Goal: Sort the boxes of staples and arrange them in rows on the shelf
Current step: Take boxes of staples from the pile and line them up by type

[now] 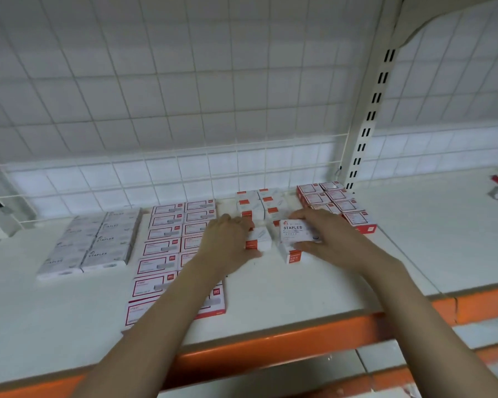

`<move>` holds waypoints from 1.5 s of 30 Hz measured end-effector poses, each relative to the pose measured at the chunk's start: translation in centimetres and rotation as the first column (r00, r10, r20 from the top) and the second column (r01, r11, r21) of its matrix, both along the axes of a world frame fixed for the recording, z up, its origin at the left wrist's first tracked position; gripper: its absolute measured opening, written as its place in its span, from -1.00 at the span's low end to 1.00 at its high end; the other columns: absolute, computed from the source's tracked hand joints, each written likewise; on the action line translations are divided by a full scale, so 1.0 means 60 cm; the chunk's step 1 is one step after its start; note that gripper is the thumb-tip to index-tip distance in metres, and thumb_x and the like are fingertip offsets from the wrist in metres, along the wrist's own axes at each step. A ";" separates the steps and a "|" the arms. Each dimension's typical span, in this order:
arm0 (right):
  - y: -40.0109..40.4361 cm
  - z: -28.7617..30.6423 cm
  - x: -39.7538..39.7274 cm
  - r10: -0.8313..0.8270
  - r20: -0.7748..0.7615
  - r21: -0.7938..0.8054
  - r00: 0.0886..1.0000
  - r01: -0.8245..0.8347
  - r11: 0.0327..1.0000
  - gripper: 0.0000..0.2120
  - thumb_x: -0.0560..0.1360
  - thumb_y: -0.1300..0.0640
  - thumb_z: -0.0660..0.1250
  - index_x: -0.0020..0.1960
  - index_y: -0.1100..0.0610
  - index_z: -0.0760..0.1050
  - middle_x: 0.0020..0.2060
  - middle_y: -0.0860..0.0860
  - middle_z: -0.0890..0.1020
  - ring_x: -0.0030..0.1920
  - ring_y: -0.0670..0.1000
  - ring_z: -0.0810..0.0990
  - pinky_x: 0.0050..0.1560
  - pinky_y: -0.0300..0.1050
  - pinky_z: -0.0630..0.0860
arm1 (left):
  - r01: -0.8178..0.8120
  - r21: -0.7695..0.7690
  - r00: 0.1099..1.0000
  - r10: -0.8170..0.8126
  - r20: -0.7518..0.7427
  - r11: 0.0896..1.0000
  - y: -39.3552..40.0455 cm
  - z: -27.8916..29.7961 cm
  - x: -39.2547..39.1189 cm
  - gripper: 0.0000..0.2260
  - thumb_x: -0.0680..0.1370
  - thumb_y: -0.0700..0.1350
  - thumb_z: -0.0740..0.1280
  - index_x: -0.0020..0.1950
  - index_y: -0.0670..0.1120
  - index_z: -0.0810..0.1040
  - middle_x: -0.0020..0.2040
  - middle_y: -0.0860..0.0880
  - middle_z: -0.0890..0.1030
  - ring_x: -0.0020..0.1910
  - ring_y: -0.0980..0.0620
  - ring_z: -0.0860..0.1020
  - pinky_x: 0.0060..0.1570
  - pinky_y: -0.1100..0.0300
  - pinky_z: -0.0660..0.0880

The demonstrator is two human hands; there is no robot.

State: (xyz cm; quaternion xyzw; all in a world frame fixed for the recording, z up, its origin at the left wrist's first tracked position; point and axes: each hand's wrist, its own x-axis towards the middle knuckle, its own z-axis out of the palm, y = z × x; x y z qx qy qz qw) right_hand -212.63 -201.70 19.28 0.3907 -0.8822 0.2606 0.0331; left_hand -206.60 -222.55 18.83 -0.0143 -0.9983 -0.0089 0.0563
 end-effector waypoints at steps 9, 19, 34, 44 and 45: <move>0.013 -0.009 -0.019 -0.014 0.048 0.004 0.999 0.014 1.000 -0.58 0.45 0.06 0.39 0.28 -0.02 0.38 0.13 -0.10 0.52 0.08 -0.08 0.44 0.03 -0.18 0.37 | 0.082 -0.103 0.993 -0.090 -0.076 0.991 0.012 -0.016 0.001 -0.75 0.60 -0.07 0.12 0.22 -0.07 0.45 0.24 0.02 0.48 0.19 -0.01 0.40 0.16 0.16 0.33; 0.028 -0.023 -0.035 0.013 0.109 -0.054 0.994 -0.007 0.999 -0.57 0.47 0.03 0.37 0.30 -0.07 0.36 0.12 -0.16 0.50 0.10 -0.13 0.42 0.04 -0.27 0.33 | -0.008 -0.183 0.998 -0.004 -0.067 0.983 0.015 -0.015 -0.047 -0.69 0.60 -0.11 0.11 0.34 -0.03 0.40 0.41 0.08 0.31 0.39 0.01 0.21 0.29 0.13 0.16; 0.035 -0.025 -0.045 0.058 0.202 -0.048 0.978 -0.050 0.998 -0.55 0.48 -0.04 0.34 0.32 -0.11 0.31 0.20 -0.13 0.48 0.19 -0.11 0.43 0.19 -0.10 0.41 | -0.085 -0.073 0.995 0.081 -0.052 0.994 0.026 -0.017 -0.057 -0.65 0.59 -0.13 0.13 0.38 -0.04 0.37 0.38 0.02 0.39 0.37 0.00 0.29 0.26 0.12 0.19; 0.026 -0.007 -0.025 0.057 0.111 -0.053 0.992 -0.051 0.997 -0.56 0.47 0.03 0.37 0.31 -0.04 0.35 0.12 -0.14 0.46 0.12 -0.12 0.39 0.05 -0.23 0.34 | -0.192 0.089 0.965 0.204 -0.167 0.977 0.039 0.000 0.038 -0.64 0.48 -0.11 0.35 0.27 -0.07 0.50 0.22 -0.05 0.52 0.25 -0.13 0.41 0.18 0.02 0.26; 0.022 -0.005 -0.020 0.056 0.089 -0.054 0.994 -0.052 0.997 -0.56 0.46 0.04 0.38 0.31 -0.02 0.36 0.14 -0.11 0.48 0.14 -0.10 0.38 0.04 -0.24 0.32 | -0.193 0.107 0.960 0.210 -0.187 0.975 0.035 0.000 0.050 -0.67 0.45 -0.13 0.39 0.21 -0.10 0.55 0.17 -0.07 0.56 0.20 -0.16 0.45 0.14 -0.01 0.30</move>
